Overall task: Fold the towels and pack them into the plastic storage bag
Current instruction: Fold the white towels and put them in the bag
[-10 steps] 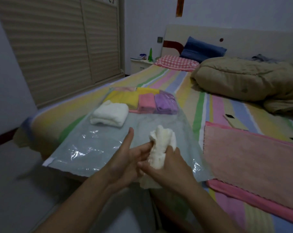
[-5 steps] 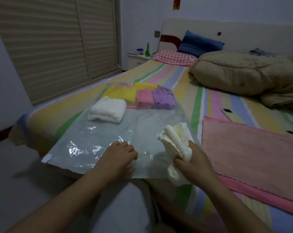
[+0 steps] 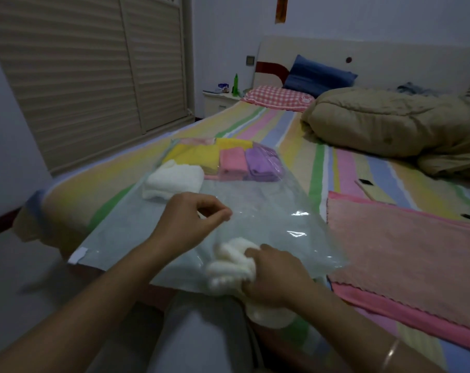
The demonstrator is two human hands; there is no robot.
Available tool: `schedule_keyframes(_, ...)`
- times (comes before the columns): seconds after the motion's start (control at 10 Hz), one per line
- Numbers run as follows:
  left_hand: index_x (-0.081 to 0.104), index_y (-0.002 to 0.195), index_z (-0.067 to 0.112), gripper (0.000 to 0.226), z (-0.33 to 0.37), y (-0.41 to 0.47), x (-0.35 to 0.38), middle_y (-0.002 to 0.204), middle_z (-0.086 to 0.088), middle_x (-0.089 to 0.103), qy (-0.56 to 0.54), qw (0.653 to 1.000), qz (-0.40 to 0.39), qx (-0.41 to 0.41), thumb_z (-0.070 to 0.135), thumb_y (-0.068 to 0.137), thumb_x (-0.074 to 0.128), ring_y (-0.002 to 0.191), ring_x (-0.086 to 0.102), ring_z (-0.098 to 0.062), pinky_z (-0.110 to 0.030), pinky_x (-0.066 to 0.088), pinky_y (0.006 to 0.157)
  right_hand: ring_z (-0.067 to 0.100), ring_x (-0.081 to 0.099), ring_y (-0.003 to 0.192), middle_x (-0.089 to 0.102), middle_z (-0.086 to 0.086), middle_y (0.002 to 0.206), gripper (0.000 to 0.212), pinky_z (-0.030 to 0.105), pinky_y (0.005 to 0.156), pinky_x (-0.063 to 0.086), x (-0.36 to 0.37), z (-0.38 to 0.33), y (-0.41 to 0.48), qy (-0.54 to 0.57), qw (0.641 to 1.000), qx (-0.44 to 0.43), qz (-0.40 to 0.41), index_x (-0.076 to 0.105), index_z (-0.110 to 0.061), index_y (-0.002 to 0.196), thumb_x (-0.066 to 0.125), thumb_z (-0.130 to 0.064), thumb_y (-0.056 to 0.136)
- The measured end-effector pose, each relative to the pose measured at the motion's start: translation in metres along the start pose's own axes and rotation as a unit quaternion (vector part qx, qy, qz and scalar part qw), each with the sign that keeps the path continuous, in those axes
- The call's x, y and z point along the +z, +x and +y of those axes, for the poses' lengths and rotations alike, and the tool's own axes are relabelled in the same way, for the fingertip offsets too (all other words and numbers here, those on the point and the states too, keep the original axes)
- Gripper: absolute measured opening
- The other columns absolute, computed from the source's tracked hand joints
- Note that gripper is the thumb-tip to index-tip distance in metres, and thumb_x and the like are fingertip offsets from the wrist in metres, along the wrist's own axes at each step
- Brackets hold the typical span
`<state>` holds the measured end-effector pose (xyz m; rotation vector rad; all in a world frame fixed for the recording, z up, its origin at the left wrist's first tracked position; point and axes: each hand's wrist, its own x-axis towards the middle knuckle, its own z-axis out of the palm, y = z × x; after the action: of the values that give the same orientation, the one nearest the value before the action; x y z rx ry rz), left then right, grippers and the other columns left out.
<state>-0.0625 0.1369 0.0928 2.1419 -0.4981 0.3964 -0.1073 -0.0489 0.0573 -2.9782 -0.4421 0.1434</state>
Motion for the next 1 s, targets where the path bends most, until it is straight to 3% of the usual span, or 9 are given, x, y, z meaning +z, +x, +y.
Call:
schedule_keyframes(0.1,0.078,0.079,0.022,0.009,0.008,-0.001,-0.002,0.072,0.015,0.072,-0.001,0.998,0.032,0.047,0.029,0.080,0.072,0.066,0.064,-0.001,-0.013,0.040,0.055,0.024,0.058,0.098,0.061,0.004,0.115,0.036,0.032,0.081,0.048,-0.024,-0.016,0.032,0.171,0.982,0.079,0.008,0.055,-0.025,0.118,0.053,-0.038,0.086)
schedule_keyframes(0.2,0.079,0.079,0.022,0.005,0.015,0.002,-0.007,0.072,0.013,0.073,-0.045,0.997,0.052,0.043,0.026,0.080,0.075,0.067,0.064,-0.003,-0.020,0.045,0.056,0.024,0.057,0.105,0.060,0.003,0.119,0.036,0.031,0.080,0.044,-0.030,-0.017,0.080,0.208,0.968,0.140,0.010,0.055,-0.026,0.121,0.044,-0.044,0.092)
schedule_keyframes(0.3,0.078,0.082,0.024,0.005,0.015,0.008,-0.016,0.074,0.014,0.073,-0.082,0.996,0.013,0.028,0.026,0.082,0.074,0.070,0.065,-0.002,-0.021,0.048,0.059,0.024,0.056,0.099,0.059,0.008,0.114,0.029,0.028,0.078,0.044,-0.023,-0.004,0.128,0.316,0.922,0.220,0.025,0.056,-0.016,0.113,0.055,-0.036,0.092)
schedule_keyframes(0.4,0.078,0.080,0.022,0.022,0.002,0.014,-0.026,0.071,0.010,0.073,-0.124,0.991,-0.053,0.003,0.041,0.082,0.067,0.067,0.066,-0.001,-0.017,0.046,0.056,0.029,0.056,0.116,0.058,0.013,0.127,0.040,0.027,0.082,0.042,-0.024,0.004,0.165,0.308,0.919,0.230,0.086,0.056,-0.006,0.126,0.058,-0.027,0.092)
schedule_keyframes(0.5,0.077,0.076,0.027,0.020,-0.032,0.026,-0.036,0.074,0.007,0.073,-0.117,0.992,-0.015,-0.048,0.036,0.088,0.064,0.070,0.069,-0.006,-0.021,0.049,0.062,0.029,0.055,0.115,0.058,0.014,0.126,0.038,0.026,0.078,0.039,-0.021,0.003,0.211,0.264,0.933,0.220,0.105,0.056,-0.005,0.126,0.049,-0.027,0.096)
schedule_keyframes(0.6,0.076,0.074,0.032,0.018,-0.068,0.037,-0.043,0.075,0.014,0.073,-0.067,0.993,0.020,-0.094,0.031,0.088,0.065,0.074,0.068,-0.006,-0.029,0.053,0.070,0.026,0.055,0.114,0.057,0.008,0.126,0.042,0.024,0.074,0.038,-0.016,0.000,0.235,0.270,0.921,0.246,0.135,0.055,-0.013,0.126,0.049,-0.040,0.095)
schedule_keyframes(0.7,0.076,0.077,0.031,0.019,-0.084,0.042,-0.042,0.080,0.022,0.072,-0.039,0.994,0.002,-0.098,0.038,0.081,0.058,0.083,0.066,0.002,-0.025,0.050,0.078,0.029,0.053,0.120,0.051,0.007,0.133,0.080,0.037,0.094,0.044,-0.004,0.005,0.268,0.234,0.937,0.220,0.137,0.047,-0.027,0.133,0.028,-0.084,0.079)
schedule_keyframes(0.9,0.077,0.080,0.030,0.017,-0.098,0.048,-0.036,0.081,0.024,0.071,-0.046,0.992,-0.027,-0.112,0.032,0.086,0.061,0.086,0.065,0.004,-0.016,0.048,0.076,0.033,0.039,0.134,0.037,0.017,0.149,0.104,0.045,0.112,0.027,0.003,0.017,0.271,0.261,0.918,0.283,0.091,0.036,-0.019,0.146,0.001,-0.086,0.076)
schedule_keyframes(1.0,0.076,0.079,0.031,0.022,-0.096,0.049,-0.033,0.081,0.025,0.071,-0.053,0.992,-0.032,-0.114,0.037,0.079,0.055,0.086,0.064,0.003,-0.017,0.048,0.078,0.032,0.049,0.124,0.049,0.015,0.137,0.056,0.044,0.105,0.039,0.005,0.038,0.267,0.275,0.926,0.241,0.094,0.045,-0.014,0.138,0.024,-0.048,0.099)
